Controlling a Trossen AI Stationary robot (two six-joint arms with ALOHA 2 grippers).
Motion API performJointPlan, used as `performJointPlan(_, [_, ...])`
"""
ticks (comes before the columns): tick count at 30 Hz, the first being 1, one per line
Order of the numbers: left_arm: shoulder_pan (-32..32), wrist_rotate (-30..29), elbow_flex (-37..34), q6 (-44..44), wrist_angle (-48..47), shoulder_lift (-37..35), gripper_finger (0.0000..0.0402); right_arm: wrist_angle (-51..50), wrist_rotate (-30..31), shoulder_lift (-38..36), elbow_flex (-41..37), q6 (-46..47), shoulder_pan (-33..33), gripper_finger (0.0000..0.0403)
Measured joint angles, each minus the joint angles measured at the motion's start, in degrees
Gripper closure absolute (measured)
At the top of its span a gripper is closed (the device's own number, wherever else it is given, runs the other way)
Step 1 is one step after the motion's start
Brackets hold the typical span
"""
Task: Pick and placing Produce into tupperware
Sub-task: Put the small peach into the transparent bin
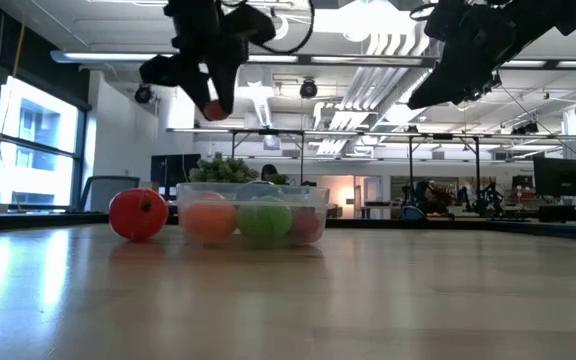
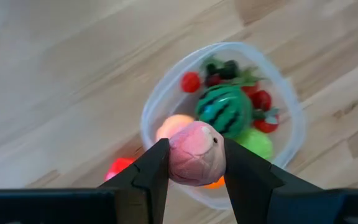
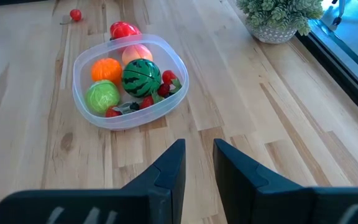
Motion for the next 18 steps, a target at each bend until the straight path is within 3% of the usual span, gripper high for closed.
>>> performJointPlan(5, [-4.7,-3.7,0.1,-0.4,2.2,1.7,0.0277,0.0,0.0,0.0,0.0,0.0,0.0,0.0331])
performJointPlan(18, [-9.8,-0.9,0.0,1.6,1.7,10.3,0.0277,0.0,0.0,0.0,0.0,0.0,0.0,0.0331])
